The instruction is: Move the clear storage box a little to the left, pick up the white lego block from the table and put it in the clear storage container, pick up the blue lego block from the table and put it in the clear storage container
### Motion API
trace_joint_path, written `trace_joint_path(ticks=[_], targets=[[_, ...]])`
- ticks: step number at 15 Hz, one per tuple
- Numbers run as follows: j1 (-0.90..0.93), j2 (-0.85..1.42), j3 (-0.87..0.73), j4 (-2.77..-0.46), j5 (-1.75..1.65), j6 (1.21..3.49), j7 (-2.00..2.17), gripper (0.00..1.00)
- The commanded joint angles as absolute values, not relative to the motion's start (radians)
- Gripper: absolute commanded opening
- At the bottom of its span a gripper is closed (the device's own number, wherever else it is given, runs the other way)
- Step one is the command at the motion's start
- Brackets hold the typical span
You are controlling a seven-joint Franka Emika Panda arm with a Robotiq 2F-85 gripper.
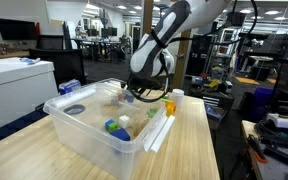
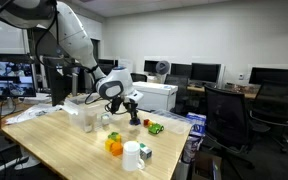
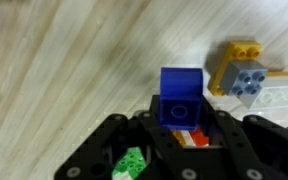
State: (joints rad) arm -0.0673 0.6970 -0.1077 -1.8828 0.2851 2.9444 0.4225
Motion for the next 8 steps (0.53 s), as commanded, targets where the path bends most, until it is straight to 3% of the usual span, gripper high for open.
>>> trace_joint_path(ticks=[1, 8], targets=[[-0.109, 0.563, -0.059, -1.984, 0.321, 2.985, 0.367, 0.13], [-0.105, 0.396, 0.038, -2.104, 0.316, 2.994, 0.309, 0.13]])
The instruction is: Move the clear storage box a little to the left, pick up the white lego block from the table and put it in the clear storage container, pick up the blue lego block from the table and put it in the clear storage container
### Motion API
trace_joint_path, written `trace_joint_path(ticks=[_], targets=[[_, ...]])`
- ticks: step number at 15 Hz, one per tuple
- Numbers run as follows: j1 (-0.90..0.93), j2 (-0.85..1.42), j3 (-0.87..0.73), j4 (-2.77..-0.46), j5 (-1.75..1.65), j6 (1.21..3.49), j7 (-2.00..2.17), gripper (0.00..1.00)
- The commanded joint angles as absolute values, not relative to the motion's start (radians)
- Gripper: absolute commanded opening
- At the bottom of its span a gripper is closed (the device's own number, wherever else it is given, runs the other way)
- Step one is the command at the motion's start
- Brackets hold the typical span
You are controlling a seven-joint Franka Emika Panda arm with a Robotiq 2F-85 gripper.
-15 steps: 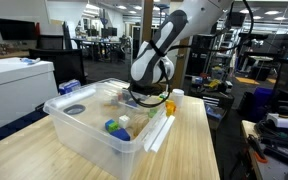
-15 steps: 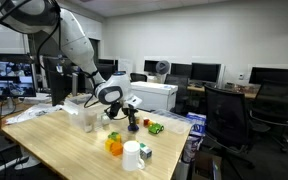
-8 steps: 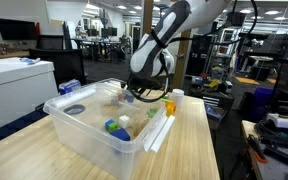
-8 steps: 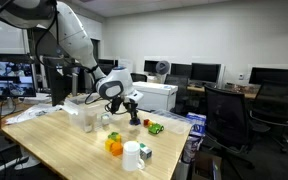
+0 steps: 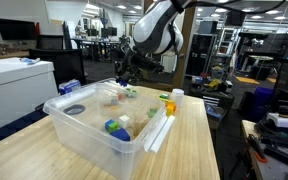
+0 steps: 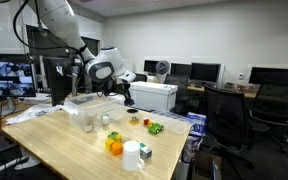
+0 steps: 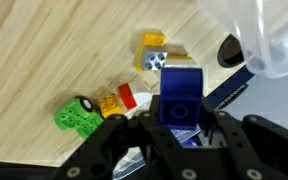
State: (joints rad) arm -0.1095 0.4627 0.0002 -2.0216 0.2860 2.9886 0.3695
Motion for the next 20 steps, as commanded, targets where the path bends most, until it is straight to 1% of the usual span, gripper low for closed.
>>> trace_joint_path(ticks=[1, 5, 12, 16, 20], targets=[[-0.09, 0.374, 0.057, -2.138, 0.311, 3.001, 0.296, 0.13], [-0.057, 0.3, 0.119, -2.229, 0.307, 3.047, 0.235, 0.13], [-0.189, 0.206, 0.316, -2.281, 0.347, 3.083, 0.149, 0.13], [-0.201, 0.229, 0.347, -2.3, 0.318, 3.054, 0.127, 0.13], [-0.179, 0.293, 0.3, -2.291, 0.268, 2.973, 0.147, 0.13]])
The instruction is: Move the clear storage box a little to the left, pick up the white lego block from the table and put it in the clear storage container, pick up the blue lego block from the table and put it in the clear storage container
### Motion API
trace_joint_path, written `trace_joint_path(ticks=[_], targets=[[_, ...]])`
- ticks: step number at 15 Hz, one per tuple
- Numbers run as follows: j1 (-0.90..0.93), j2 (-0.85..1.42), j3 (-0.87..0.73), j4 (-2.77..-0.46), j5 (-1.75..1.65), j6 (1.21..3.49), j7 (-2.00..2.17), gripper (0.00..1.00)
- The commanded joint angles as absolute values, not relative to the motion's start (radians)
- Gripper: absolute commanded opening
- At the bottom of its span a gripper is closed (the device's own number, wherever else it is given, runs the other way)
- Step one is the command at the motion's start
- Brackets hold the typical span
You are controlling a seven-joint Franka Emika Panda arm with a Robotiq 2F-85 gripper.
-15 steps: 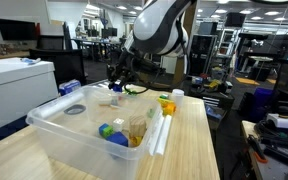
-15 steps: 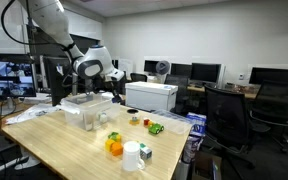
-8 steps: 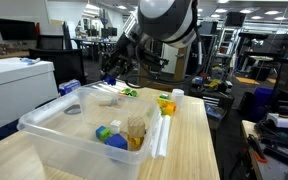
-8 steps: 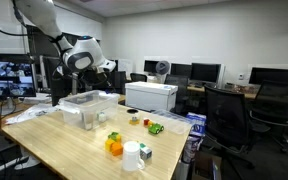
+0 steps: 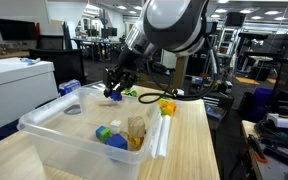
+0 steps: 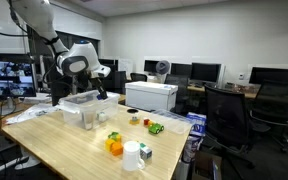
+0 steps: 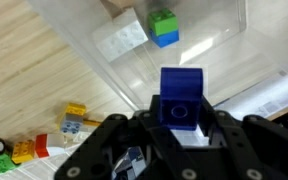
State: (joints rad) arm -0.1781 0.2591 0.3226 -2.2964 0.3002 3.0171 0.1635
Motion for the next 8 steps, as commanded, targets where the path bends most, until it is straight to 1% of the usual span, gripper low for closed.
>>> trace_joint_path(ticks=[1, 5, 6, 7, 8], targets=[[-0.13, 0.306, 0.251, -2.283, 0.295, 2.956, 0.121, 0.13], [-0.029, 0.358, 0.132, -2.258, 0.217, 2.894, 0.157, 0.13], [0.024, 0.371, 0.08, -2.257, 0.169, 2.899, 0.181, 0.3], [0.05, 0.38, 0.055, -2.253, 0.139, 2.901, 0.187, 0.61], [0.079, 0.388, 0.032, -2.246, 0.118, 2.909, 0.188, 0.67]])
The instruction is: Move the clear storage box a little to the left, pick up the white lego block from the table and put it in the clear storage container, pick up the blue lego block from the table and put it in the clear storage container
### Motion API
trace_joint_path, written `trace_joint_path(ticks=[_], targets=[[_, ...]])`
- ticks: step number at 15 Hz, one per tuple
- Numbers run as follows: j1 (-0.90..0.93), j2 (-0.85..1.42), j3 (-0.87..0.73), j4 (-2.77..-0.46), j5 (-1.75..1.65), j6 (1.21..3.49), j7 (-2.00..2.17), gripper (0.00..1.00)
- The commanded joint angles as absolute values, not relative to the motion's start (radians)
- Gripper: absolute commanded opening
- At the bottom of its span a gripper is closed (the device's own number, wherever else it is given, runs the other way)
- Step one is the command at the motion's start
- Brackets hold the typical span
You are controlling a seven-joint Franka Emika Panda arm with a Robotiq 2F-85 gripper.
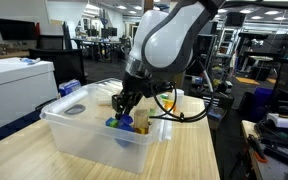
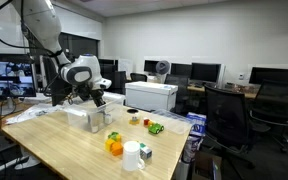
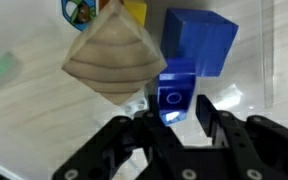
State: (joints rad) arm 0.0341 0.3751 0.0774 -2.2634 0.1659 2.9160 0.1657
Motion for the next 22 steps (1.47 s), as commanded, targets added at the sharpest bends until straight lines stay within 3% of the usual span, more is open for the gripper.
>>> trace_joint_path(ticks=[1, 4, 5, 11, 22], targets=[[0.084, 0.394, 0.028, -2.239, 0.116, 2.9, 0.184, 0.75], [0.135, 0.425, -0.005, -2.178, 0.088, 2.882, 0.206, 0.99], [0.142, 0.432, -0.001, -2.156, 0.092, 2.872, 0.207, 1.0], [0.186, 0.412, 0.008, -2.09, 0.105, 2.884, 0.232, 1.0], [0.013, 0.164, 0.009, -2.19, 0.244, 2.907, 0.203, 1.0]])
